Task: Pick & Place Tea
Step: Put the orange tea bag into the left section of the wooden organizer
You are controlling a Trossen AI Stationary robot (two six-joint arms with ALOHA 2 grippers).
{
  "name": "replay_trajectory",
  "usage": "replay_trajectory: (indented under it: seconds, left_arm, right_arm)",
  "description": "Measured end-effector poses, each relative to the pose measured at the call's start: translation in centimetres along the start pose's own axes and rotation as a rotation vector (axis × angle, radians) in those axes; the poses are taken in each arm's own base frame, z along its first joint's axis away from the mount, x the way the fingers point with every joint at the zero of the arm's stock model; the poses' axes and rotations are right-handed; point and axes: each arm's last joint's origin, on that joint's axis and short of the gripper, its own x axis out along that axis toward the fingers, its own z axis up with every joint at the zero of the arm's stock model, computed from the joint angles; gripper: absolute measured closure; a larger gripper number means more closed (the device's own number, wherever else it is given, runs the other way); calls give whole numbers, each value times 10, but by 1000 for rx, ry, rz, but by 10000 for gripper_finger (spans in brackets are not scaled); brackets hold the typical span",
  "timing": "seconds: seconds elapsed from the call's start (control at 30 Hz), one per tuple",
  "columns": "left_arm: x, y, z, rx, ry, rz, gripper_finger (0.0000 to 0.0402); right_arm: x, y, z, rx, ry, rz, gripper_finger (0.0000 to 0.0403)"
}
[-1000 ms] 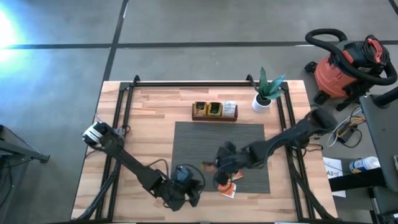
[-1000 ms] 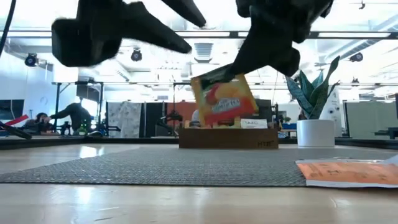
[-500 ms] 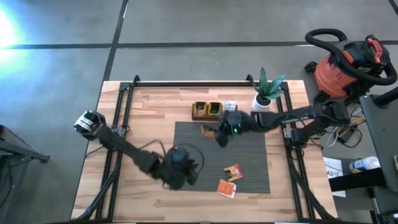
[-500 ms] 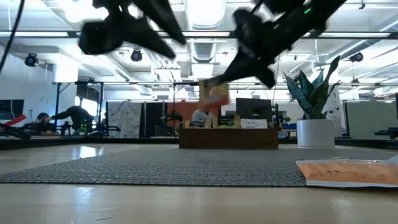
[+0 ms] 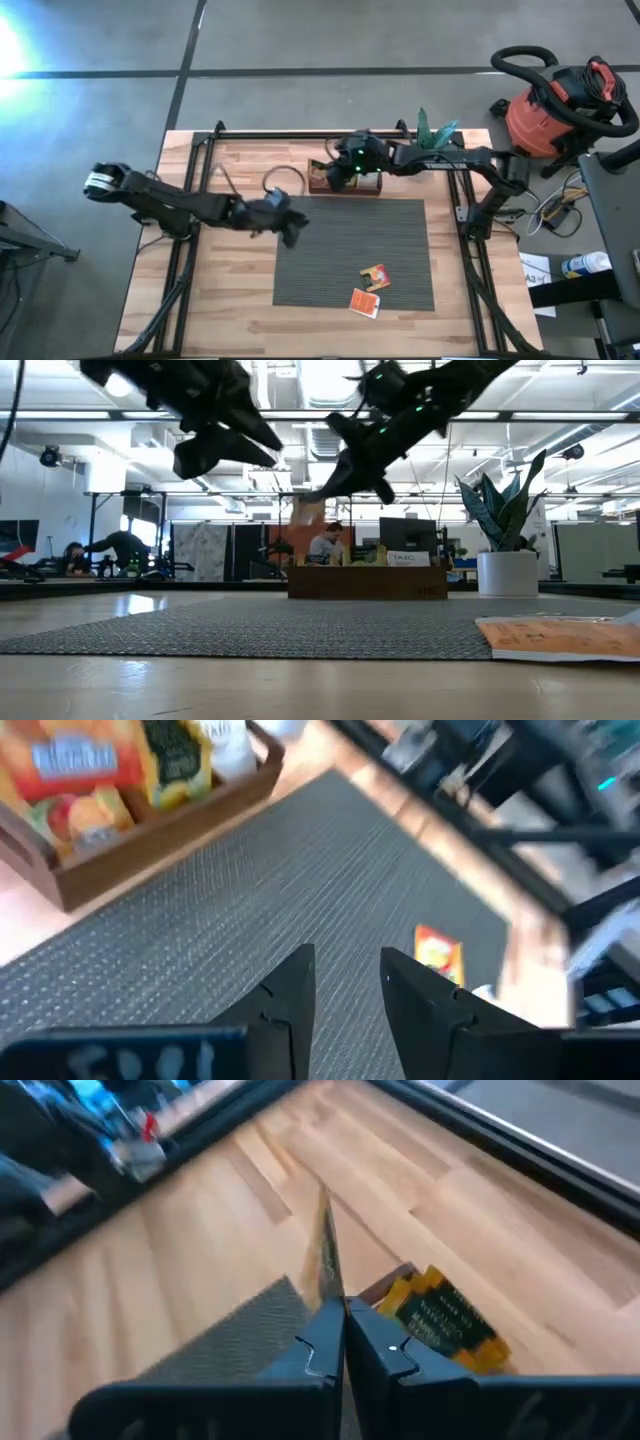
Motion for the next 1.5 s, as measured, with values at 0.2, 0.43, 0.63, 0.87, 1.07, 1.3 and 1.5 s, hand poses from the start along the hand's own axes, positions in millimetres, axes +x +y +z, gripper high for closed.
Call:
replay_trajectory:
  seconds: [0.2, 0.43, 0.63, 0.87, 1.07, 1.3, 1.5]
  left_arm:
    - [-18, 37, -2, -73, -88, -18, 291]
    - [-25, 55, -14, -158, -129, -39, 291]
    - [-24, 58, -16, -184, -141, -32, 291]
    - [-22, 61, -14, -190, -158, -13, 291]
    - [-22, 61, -13, -192, -161, -12, 291]
    - [-22, 61, -12, -204, -168, -19, 291]
    - [-22, 61, -12, -209, -168, -20, 291]
  right_arm:
    - [35, -9, 3, -81, 121, -60, 394]
    - [42, -10, 1, -99, 143, -71, 394]
    - [34, -15, 2, -139, 162, -93, 394]
    - [35, -25, -3, -137, 173, -129, 394]
    - [38, -34, -24, -130, 213, -150, 394]
    - [40, -32, -21, -130, 114, -115, 394]
    - [41, -32, -27, -187, 158, -86, 394]
